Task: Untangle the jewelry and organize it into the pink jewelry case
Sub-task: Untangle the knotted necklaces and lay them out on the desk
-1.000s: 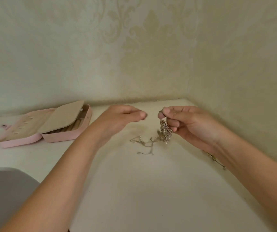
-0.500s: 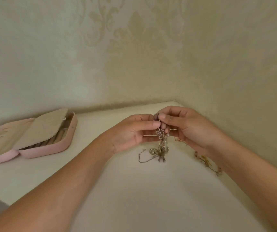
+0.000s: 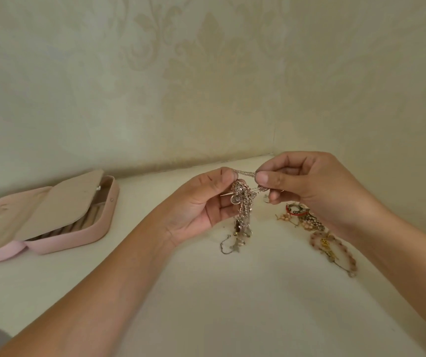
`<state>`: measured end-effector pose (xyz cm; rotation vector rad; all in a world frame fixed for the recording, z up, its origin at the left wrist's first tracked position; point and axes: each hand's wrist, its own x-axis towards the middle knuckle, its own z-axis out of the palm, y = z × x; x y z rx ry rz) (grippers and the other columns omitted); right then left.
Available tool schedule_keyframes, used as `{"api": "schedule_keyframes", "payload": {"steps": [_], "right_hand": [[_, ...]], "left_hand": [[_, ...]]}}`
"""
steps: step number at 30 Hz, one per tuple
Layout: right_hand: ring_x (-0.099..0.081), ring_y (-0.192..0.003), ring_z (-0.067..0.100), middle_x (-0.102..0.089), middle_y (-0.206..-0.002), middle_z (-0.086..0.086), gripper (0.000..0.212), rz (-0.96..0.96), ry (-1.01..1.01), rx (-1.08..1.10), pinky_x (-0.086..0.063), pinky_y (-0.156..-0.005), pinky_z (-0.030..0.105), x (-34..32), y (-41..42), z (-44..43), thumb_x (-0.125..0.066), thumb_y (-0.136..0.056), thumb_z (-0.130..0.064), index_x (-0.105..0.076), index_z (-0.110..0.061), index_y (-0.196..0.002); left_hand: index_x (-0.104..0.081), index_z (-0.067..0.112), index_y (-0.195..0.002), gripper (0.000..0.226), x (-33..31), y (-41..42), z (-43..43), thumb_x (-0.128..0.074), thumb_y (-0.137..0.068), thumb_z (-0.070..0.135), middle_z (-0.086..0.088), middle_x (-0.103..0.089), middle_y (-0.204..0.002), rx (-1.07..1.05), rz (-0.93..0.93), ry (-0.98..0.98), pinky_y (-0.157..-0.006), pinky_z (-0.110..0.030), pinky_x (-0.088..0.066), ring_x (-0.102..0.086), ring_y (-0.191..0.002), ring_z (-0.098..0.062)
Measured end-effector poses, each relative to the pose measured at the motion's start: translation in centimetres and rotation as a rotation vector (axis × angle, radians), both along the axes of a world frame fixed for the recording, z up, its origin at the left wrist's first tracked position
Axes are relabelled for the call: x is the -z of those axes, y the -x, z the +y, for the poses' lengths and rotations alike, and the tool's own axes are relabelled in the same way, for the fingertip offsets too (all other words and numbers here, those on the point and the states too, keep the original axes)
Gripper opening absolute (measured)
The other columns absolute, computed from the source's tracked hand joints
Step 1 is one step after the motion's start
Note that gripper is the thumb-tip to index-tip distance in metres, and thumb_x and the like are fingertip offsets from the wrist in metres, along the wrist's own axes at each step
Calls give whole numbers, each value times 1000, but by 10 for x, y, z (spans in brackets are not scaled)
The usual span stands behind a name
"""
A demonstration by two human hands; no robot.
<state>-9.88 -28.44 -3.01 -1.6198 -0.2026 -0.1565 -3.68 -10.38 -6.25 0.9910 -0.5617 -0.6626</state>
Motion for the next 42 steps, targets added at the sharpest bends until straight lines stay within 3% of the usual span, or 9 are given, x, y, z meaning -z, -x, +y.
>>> {"api": "schedule_keyframes", "payload": {"steps": [4, 7, 11, 15, 19, 28, 35, 39, 42], "right_hand": [[-62, -56, 9, -66, -65, 1, 12, -42, 21, 19, -56, -62, 19, 2, 1, 6, -73, -74, -10, -68, -4, -84], [-64, -70, 6, -70, -75, -8, 6, -190, 168, 137, -52, -70, 20, 2, 6, 11, -72, -80, -19, -70, -14, -83], [-59, -62, 19, -69, -73, -8, 9, -306, 221, 169, -48, -60, 42, -4, 16, 16, -74, -77, -26, -70, -18, -76], [-57, -53, 7, -69, -73, -4, 20, -352, 230, 54, -45, -49, 22, -4, 21, 16, -80, -60, -32, -70, -19, -72], [-63, -79, 11, -67, -80, -10, 23, -458, 445, 101, -52, -63, 23, 4, 18, 19, -82, -62, -33, -70, -22, -78], [-65, -74, 2, -69, -78, -13, 10, -635, 516, 198, -48, -66, 8, 10, 19, 24, -76, -76, -18, -75, -21, -85], [-65, -66, -3, -70, -69, -18, 12, -390, 340, 159, -42, -56, 5, 5, 21, 25, -75, -79, -11, -73, -22, -75], [-55, -47, -3, -68, -65, -4, 4, -239, 163, 127, -39, -49, 5, 0, 17, 21, -71, -82, -7, -70, -8, -77], [-64, -68, 9, -71, -74, 2, 6, -157, 107, 130, -52, -71, 29, 0, 11, 16, -68, -85, -13, -68, -13, -79]], "left_hand": [[-74, 16, -71, 30, -1, 1, 1, -90, -53, 34, 1, -70, -74, -5, -38, 11, -63, -21, -56, -67, -66, -7], [-73, 14, -72, 32, -2, 1, 2, -90, -54, 33, -1, -69, -72, -7, -42, 35, -62, -22, -56, -67, -66, -10], [-72, 12, -73, 35, -1, -1, 2, -92, -51, 32, -3, -67, -70, -12, -26, 55, -56, -28, -57, -66, -61, -12], [-72, 9, -75, 37, -1, -2, 1, -91, -53, 31, -5, -67, -69, -7, -40, 64, -52, -34, -58, -66, -58, -14], [-73, 9, -74, 38, 0, -3, 2, -92, -52, 34, -5, -68, -70, -24, -51, 53, -54, -30, -56, -66, -58, -14], [-71, 6, -74, 38, 1, -3, 0, -92, -53, 29, -9, -68, -73, -29, -31, 80, -56, -30, -58, -68, -64, -17], [-66, 3, -77, 42, 2, -5, 2, -90, -54, 29, -8, -67, -69, -72, -20, 59, -58, -31, -59, -67, -60, -16], [-68, 11, -70, 20, -2, -1, 2, -74, -68, 30, -3, -66, -67, -146, -26, -32, -57, -25, -55, -64, -59, -13], [-66, 14, -73, 16, -1, -2, 0, -72, -78, 28, -3, -66, -73, -192, -7, -99, -63, -23, -53, -63, -65, -13]]}}
